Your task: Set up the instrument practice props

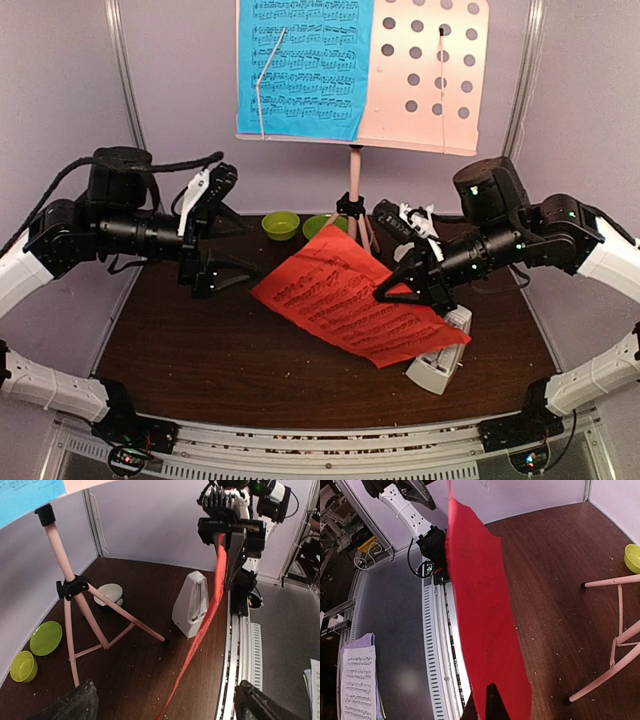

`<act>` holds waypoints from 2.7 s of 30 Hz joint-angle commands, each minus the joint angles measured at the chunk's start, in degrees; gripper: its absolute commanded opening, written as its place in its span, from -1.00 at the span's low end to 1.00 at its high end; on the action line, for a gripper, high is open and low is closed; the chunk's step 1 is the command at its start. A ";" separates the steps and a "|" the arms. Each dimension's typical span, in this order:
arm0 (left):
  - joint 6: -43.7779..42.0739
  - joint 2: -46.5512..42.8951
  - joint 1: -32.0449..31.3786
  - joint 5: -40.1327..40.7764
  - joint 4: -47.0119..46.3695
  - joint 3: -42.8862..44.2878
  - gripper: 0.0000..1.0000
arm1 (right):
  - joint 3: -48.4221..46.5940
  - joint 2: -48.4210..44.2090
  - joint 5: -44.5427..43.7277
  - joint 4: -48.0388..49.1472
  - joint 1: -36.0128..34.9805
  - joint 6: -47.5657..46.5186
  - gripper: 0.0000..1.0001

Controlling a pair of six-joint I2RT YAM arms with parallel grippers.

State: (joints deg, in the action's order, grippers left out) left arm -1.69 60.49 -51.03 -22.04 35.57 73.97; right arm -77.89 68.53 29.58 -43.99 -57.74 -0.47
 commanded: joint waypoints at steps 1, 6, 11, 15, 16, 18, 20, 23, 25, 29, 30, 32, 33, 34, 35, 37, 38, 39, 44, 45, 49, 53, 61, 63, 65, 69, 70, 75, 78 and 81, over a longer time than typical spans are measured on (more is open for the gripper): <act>-7.34 5.66 -1.27 -1.85 3.45 4.74 0.96 | -3.56 1.99 -1.12 -4.95 -1.79 -4.65 -1.00; -9.36 11.53 -4.53 -4.34 3.46 9.10 0.95 | -6.34 4.38 -2.45 -6.84 -2.94 -6.13 -1.00; -9.99 15.35 -7.07 -7.32 3.50 12.19 0.61 | -8.97 6.85 -2.81 -7.09 -3.64 -7.22 -1.00; -10.16 17.01 -7.93 -6.59 2.91 14.39 -0.27 | -9.73 7.47 -2.89 -5.34 -3.72 -7.46 -1.00; -9.75 16.98 -7.95 -7.38 1.89 14.13 -0.42 | -9.13 7.20 -3.07 -4.14 -3.71 -7.12 -1.00; -8.63 17.17 -7.95 -8.71 0.84 14.18 -0.84 | -8.09 6.55 -3.28 -1.79 -3.62 -6.69 -1.00; -7.47 16.91 -7.87 -8.46 1.10 14.73 -1.00 | -7.01 5.67 -4.22 0.41 -3.51 -5.29 -0.63; -4.49 13.57 -5.18 -11.36 -2.12 12.53 -1.00 | -1.89 0.13 -4.20 6.68 -1.75 0.14 0.13; -0.71 9.86 -2.80 -15.15 -7.84 8.99 -1.00 | 6.01 -6.53 -4.46 15.14 -0.65 4.53 0.80; 3.55 7.06 -0.82 -18.81 -13.27 7.14 -1.00 | 18.86 -17.06 -6.69 27.15 1.35 10.02 1.00; 4.32 6.71 -0.33 -19.59 -14.01 7.15 -1.00 | 19.80 -18.32 -6.87 27.37 1.70 10.32 1.00; 5.91 6.01 0.46 -21.13 -16.02 7.02 -1.00 | 21.40 -20.33 -7.28 28.07 2.20 11.20 0.95; 6.70 5.68 0.77 -21.75 -16.69 6.93 -1.00 | 22.28 -21.24 -7.27 29.19 2.43 11.86 0.92; 7.79 5.39 1.09 -22.48 -18.04 6.78 -1.00 | 23.41 -22.02 -7.33 30.39 2.60 12.64 0.88; 8.80 5.08 1.26 -23.15 -19.78 6.61 -1.00 | 24.47 -22.73 -7.37 31.73 2.88 13.60 0.76; 10.35 4.69 1.34 -23.53 -22.03 6.23 -1.00 | 25.65 -23.53 -7.32 33.73 3.50 14.86 0.57; 11.18 4.42 1.36 -23.63 -23.23 5.50 -1.00 | 25.78 -23.76 -7.25 34.62 3.59 15.34 0.36; 12.03 4.30 1.34 -23.47 -24.29 4.91 -1.00 | 25.65 -23.98 -7.32 35.35 3.67 15.82 0.18; 14.61 3.06 1.37 -20.98 -29.07 0.61 -1.00 | 23.71 -23.76 -7.39 35.01 3.90 15.52 -0.69; 15.00 2.72 1.37 -20.40 -30.10 -0.46 -1.00 | 23.09 -23.64 -7.29 34.28 3.86 15.24 -0.90; 14.16 2.21 1.37 -13.52 -25.47 -0.96 -0.64 | 21.73 -23.51 -8.20 29.55 4.16 13.55 -1.00; 6.08 1.52 1.50 -4.71 -9.26 3.45 0.57 | 19.31 -22.34 -11.26 18.41 4.20 8.51 -1.00; -11.26 12.95 -3.80 6.66 22.22 23.33 0.95 | 13.31 -16.79 -11.02 -0.60 4.12 1.11 -1.00; -13.28 16.16 -4.56 5.77 24.49 26.48 0.96 | 11.80 -16.25 -10.87 -2.82 3.89 0.31 -1.00; -14.50 19.17 -5.87 4.32 24.63 28.98 0.96 | 10.34 -15.99 -10.61 -4.61 3.37 -0.15 -1.00; -15.19 25.25 -9.00 1.44 22.22 33.35 0.96 | 7.09 -14.90 -11.34 -8.72 1.59 -0.28 -1.00; -15.21 26.50 -9.72 1.09 21.53 34.02 0.95 | 6.11 -14.43 -11.71 -10.06 1.05 -0.06 -1.00; -16.18 32.31 -14.52 6.06 21.14 37.86 0.78 | 2.92 -14.12 -12.12 -15.40 -2.00 2.14 -1.00; -18.24 32.91 -16.35 7.00 21.19 37.83 0.78 | 0.99 -13.90 -13.47 -18.35 -3.84 2.57 -1.00; -19.20 32.46 -16.89 5.20 21.94 38.01 0.78 | 0.21 -13.22 -14.01 -20.92 -5.21 2.37 -1.00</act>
State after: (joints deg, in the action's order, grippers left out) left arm -18.11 94.15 -67.33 -16.58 57.56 109.58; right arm -75.59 54.65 17.74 -59.77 -61.47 1.30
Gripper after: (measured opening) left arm 0.891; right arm 0.009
